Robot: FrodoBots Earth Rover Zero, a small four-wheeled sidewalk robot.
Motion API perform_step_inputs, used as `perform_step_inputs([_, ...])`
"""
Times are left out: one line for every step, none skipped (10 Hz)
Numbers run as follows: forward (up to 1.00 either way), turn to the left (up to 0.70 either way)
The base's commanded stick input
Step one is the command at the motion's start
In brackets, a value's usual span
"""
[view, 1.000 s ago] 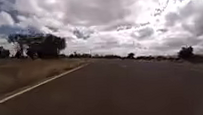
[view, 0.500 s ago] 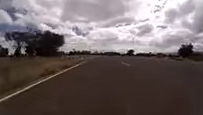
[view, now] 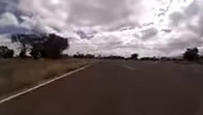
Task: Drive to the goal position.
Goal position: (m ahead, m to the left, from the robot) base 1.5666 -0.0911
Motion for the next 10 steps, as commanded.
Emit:
perform_step_inputs([0.70,0.00])
perform_step_inputs([0.70,0.00])
perform_step_inputs([0.70,0.00])
perform_step_inputs([0.70,0.00])
perform_step_inputs([0.70,0.00])
perform_step_inputs([0.70,0.00])
perform_step_inputs([0.70,0.00])
perform_step_inputs([0.70,0.00])
perform_step_inputs([0.70,0.00])
perform_step_inputs([0.70,0.00])
